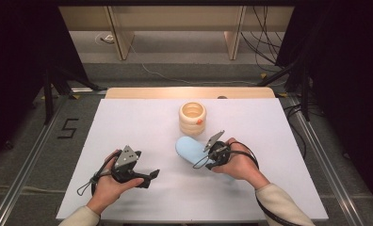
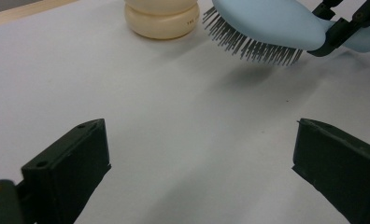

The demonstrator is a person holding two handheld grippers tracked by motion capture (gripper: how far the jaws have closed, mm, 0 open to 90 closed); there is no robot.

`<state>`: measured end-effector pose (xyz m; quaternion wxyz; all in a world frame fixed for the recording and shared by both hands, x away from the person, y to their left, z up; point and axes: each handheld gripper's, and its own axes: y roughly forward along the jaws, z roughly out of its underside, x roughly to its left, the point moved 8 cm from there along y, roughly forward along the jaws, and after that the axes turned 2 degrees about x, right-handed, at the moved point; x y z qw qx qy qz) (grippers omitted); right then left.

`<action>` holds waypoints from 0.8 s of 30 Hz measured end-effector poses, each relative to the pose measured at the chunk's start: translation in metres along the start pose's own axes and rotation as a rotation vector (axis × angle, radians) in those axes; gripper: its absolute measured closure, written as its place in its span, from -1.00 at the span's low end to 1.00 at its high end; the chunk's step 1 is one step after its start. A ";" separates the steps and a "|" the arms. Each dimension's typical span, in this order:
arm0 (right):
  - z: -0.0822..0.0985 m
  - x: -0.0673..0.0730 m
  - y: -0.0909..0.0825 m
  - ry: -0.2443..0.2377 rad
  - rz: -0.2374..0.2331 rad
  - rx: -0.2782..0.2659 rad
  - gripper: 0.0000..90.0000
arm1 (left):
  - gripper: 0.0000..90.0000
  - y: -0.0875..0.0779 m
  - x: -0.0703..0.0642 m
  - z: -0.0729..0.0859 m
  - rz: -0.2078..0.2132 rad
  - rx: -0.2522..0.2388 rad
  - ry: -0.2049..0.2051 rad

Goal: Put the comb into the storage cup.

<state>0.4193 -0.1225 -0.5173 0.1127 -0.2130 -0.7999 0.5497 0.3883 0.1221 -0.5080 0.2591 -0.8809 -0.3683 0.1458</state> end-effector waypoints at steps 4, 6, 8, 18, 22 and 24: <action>-0.001 -0.002 -0.002 -0.009 0.009 -0.021 0.56 | -0.93 0.000 0.000 0.000 0.000 0.000 -0.002; -0.001 -0.001 -0.002 -0.007 0.009 -0.029 0.56 | -0.93 0.000 0.000 0.000 0.000 -0.002 -0.002; -0.001 -0.001 -0.002 0.004 0.013 -0.047 0.56 | -0.93 0.000 0.000 0.000 0.000 -0.002 -0.003; -0.003 -0.001 -0.003 0.007 0.020 -0.077 0.56 | -0.93 0.000 0.000 0.000 0.000 -0.002 -0.004; -0.005 -0.001 -0.004 0.005 0.033 -0.103 0.56 | -0.93 0.000 0.001 0.000 -0.001 -0.002 -0.004; -0.006 -0.001 -0.005 0.002 0.032 -0.109 0.56 | -0.93 0.000 0.001 0.000 -0.001 -0.002 -0.004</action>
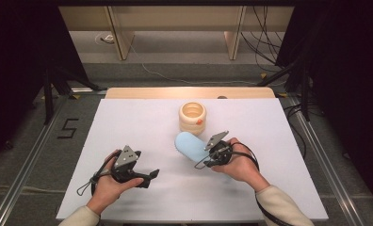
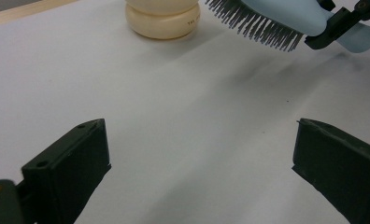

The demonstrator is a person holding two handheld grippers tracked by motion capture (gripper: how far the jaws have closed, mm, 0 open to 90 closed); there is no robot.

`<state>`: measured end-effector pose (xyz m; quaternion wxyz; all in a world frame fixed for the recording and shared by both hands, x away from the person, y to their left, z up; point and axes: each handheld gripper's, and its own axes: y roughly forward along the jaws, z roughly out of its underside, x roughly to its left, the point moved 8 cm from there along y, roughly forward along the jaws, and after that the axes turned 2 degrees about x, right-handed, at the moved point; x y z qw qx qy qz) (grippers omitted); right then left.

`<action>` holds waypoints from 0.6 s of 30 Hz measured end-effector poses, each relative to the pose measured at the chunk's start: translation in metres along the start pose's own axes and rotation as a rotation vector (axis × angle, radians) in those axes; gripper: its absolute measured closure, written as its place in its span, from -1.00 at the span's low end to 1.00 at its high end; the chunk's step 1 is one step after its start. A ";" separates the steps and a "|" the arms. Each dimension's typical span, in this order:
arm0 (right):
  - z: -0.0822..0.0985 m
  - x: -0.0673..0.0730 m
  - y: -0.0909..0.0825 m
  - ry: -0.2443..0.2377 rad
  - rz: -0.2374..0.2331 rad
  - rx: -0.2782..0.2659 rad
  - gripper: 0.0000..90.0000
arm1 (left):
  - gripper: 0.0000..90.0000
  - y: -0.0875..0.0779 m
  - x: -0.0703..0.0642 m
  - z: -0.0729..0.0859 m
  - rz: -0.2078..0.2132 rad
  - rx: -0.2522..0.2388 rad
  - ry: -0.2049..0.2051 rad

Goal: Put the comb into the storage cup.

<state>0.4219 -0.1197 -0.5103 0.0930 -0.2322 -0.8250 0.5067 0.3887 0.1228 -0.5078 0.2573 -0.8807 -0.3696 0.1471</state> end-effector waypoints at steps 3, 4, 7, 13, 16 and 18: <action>-0.001 0.000 -0.001 0.006 0.001 -0.012 0.56 | -0.93 0.000 0.000 0.000 0.001 0.000 0.001; -0.001 -0.001 -0.001 -0.006 0.005 -0.016 0.56 | -0.93 0.000 0.000 0.000 0.000 -0.001 0.001; -0.003 -0.001 -0.002 -0.013 0.012 -0.035 0.56 | -0.93 0.000 0.000 0.000 0.000 0.000 0.001; -0.006 -0.001 -0.004 -0.002 0.022 -0.059 0.56 | -0.93 0.000 0.000 0.000 -0.003 -0.002 0.002; -0.007 -0.001 -0.004 -0.003 0.024 -0.068 0.56 | -0.93 0.000 0.000 0.000 -0.002 -0.002 0.001; -0.007 -0.001 -0.004 -0.005 0.026 -0.072 0.56 | -0.93 0.000 0.000 0.000 -0.002 -0.002 0.001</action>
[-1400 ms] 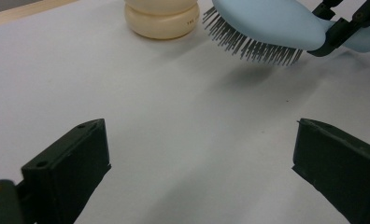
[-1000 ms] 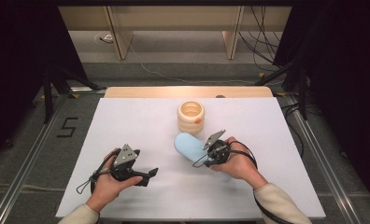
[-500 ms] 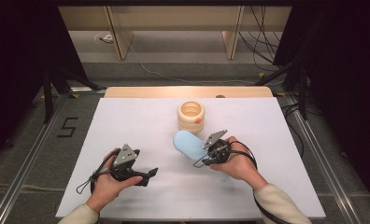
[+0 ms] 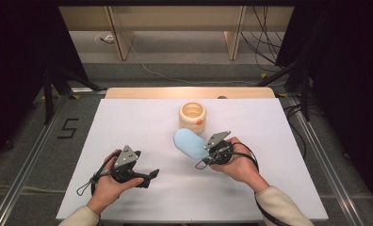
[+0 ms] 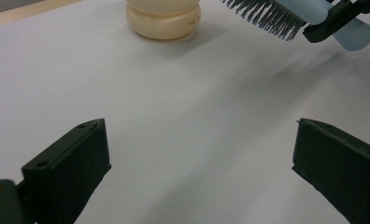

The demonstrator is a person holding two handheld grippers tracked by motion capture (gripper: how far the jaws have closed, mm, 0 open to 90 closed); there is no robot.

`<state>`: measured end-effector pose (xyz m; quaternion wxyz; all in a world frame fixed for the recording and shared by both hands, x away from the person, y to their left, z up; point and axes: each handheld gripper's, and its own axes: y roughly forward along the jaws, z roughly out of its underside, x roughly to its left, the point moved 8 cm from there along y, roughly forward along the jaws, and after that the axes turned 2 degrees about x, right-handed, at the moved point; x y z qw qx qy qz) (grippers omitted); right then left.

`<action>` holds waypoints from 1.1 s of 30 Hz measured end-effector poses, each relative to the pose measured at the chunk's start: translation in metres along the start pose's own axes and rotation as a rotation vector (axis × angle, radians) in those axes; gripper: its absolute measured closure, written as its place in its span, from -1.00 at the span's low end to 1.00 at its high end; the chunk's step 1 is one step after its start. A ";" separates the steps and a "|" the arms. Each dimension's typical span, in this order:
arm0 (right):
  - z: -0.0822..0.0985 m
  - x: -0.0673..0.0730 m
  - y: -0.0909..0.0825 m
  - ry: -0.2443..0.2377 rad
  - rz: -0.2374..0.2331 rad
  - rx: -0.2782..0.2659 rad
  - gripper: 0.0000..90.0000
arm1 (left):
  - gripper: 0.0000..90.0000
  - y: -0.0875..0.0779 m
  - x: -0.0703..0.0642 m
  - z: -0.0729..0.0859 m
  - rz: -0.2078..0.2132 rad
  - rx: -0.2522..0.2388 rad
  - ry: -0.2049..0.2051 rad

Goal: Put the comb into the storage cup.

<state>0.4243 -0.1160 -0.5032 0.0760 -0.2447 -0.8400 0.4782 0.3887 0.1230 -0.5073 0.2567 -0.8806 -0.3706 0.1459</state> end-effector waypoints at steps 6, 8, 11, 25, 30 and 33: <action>-0.003 -0.001 -0.001 0.008 0.010 -0.022 0.56 | -0.93 0.000 0.000 0.000 0.001 0.000 -0.001; -0.003 0.000 -0.002 0.013 0.012 -0.025 0.56 | -0.93 0.000 0.000 0.000 0.001 0.001 -0.001; -0.005 0.000 -0.002 0.013 0.014 -0.037 0.56 | -0.93 0.000 0.000 0.000 0.000 0.000 -0.001; -0.010 0.000 -0.004 0.034 0.026 -0.082 0.56 | -0.93 0.000 0.000 0.000 -0.001 -0.001 0.001; -0.012 0.000 -0.004 0.039 0.031 -0.101 0.56 | -0.93 0.000 0.000 0.000 -0.001 -0.002 0.000; -0.013 0.000 -0.005 0.043 0.032 -0.106 0.56 | -0.93 0.000 0.000 0.000 -0.001 -0.003 -0.001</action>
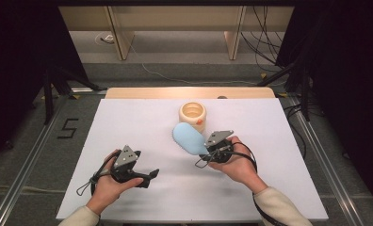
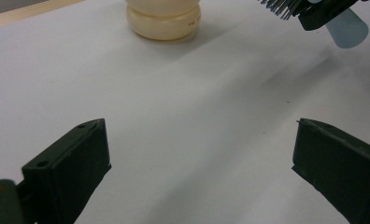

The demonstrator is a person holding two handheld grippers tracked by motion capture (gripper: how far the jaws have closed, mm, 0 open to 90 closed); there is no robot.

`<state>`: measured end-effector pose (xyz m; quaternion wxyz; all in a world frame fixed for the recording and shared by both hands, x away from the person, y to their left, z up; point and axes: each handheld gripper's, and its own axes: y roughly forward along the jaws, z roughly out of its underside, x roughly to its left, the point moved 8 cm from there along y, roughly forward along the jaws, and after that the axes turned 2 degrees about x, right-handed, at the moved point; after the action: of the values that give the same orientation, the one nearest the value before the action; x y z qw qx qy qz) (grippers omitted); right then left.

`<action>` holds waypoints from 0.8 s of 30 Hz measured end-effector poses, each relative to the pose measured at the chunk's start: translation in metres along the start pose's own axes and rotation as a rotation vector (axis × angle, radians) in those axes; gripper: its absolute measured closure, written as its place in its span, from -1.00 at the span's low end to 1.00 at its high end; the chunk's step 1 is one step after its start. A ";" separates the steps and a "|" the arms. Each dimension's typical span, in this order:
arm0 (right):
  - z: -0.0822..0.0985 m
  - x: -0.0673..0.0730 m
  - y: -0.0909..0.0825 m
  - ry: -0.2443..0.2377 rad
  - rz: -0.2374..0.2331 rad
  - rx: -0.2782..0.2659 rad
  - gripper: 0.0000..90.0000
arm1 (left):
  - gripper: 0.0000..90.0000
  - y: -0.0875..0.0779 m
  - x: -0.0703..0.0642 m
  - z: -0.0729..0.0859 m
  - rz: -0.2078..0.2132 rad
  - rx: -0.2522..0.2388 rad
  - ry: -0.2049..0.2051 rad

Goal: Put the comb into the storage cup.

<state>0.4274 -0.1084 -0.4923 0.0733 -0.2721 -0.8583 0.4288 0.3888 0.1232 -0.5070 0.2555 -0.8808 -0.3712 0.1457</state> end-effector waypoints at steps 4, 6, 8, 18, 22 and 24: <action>-0.001 0.000 0.000 0.000 0.005 -0.013 0.56 | -0.93 0.000 0.000 0.000 0.001 -0.001 0.000; -0.002 0.000 0.000 0.005 0.005 -0.023 0.56 | -0.93 0.000 0.000 0.000 0.001 -0.001 0.000; -0.004 0.000 0.000 0.008 0.008 -0.029 0.56 | -0.93 0.000 0.000 0.000 0.001 -0.001 0.000; -0.007 0.003 0.001 0.019 0.009 -0.057 0.56 | -0.92 0.000 0.000 0.000 0.002 -0.002 0.000; -0.009 0.003 0.001 0.019 0.010 -0.068 0.56 | -0.92 0.000 0.000 0.000 0.002 -0.003 -0.001; -0.009 0.003 0.001 0.022 0.014 -0.076 0.56 | -0.92 0.000 0.000 -0.001 0.002 -0.004 -0.001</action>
<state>0.4285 -0.0999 -0.4872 0.0694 -0.2852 -0.8712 0.3934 0.3888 0.1228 -0.5064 0.2533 -0.8817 -0.3705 0.1455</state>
